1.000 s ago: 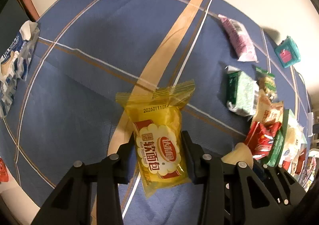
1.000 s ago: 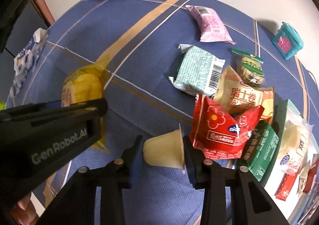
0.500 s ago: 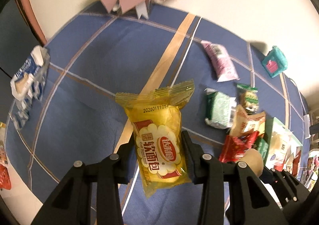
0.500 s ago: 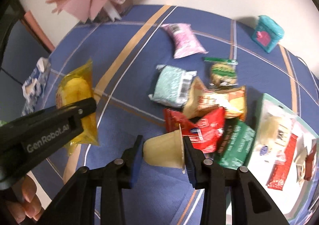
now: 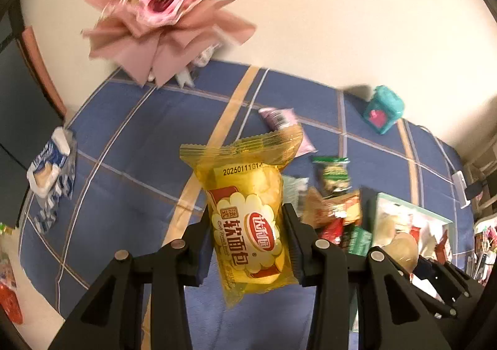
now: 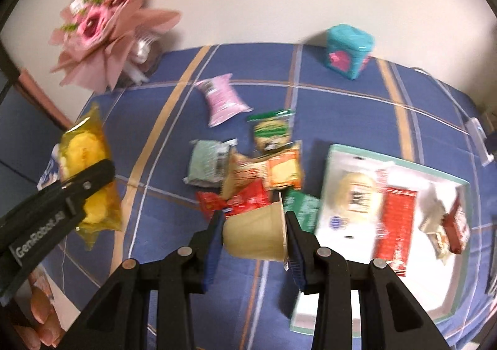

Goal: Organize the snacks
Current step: 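Lift and carry the yellow bread bag and pudding cup toward the white tray, then open the right tool to drop the pudding cup while the left tool drops the bread bag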

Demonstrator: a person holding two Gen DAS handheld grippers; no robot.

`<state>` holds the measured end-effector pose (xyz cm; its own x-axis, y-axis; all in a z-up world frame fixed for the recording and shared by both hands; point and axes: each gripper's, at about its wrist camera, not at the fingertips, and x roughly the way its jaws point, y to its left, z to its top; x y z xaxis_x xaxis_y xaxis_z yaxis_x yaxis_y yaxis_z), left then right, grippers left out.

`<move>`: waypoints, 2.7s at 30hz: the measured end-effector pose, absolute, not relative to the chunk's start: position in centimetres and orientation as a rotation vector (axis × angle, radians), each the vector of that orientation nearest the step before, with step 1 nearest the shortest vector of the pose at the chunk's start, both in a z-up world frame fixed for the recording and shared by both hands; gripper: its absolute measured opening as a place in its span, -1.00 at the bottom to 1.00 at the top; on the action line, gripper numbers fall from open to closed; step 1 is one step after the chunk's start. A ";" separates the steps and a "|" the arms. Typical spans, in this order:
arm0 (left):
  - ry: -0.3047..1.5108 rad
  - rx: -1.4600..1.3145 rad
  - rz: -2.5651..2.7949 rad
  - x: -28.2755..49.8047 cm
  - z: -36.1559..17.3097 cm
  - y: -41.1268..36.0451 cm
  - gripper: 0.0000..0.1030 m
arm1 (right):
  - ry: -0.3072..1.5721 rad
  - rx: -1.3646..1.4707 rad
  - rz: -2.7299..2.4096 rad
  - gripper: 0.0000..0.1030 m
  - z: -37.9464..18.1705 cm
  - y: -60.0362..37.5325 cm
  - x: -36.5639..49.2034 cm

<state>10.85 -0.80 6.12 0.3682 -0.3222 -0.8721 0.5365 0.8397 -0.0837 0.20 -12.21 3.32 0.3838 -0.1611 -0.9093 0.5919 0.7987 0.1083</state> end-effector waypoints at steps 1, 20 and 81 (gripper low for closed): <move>1.045 0.230 -0.571 10.4 6.7 -1.2 -0.17 | 1.072 0.460 -0.517 -0.21 3.6 -12.6 -0.2; 0.904 0.355 -0.755 1.7 10.4 -9.2 -0.17 | 0.983 0.561 -0.750 -0.21 7.8 -19.7 -9.3; 1.163 0.719 -0.837 -7.3 -3.2 -19.0 -0.12 | 1.315 0.784 -0.920 -0.04 -3.9 -27.2 -16.8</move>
